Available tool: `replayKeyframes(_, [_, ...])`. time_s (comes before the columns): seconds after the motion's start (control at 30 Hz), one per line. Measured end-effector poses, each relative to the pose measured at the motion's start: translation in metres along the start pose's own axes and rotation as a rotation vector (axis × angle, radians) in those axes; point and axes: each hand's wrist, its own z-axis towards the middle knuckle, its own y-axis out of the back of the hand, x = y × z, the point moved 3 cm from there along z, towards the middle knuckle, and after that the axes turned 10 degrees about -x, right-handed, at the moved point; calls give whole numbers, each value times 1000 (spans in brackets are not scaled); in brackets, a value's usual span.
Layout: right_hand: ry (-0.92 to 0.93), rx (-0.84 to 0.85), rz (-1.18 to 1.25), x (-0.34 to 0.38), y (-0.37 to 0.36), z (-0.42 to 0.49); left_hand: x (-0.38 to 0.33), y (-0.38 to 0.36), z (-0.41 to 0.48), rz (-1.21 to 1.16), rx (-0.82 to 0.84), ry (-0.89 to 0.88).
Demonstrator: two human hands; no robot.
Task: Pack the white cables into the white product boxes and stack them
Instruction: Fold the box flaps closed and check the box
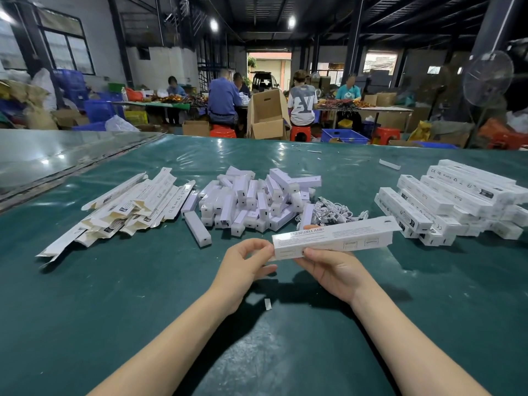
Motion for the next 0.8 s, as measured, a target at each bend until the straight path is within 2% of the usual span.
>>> replayKeyframes(0.13, [-5,11,-24,1,1,-1,2,-3,-4,-57,26,45])
replayKeyframes(0.33, [-92,-6,-134,-1,2,-1,-5,1,-3,105,14,-109])
replayKeyframes(0.43, [-121,20,-127,-1,0,-2,-7,4,-1,147,-57,-177])
replayKeyframes(0.53, [-124,7,-94,-1,-3,-1,-6,8,1,133,-83,-144])
replayKeyframes(0.67, [-112,-35,-187,0,-2,-2,-4,8,3,63,-8,-31])
replayKeyframes(0.8, [-105,-8,-149,0,-2,-2,-9,7,2,98,-3,-90])
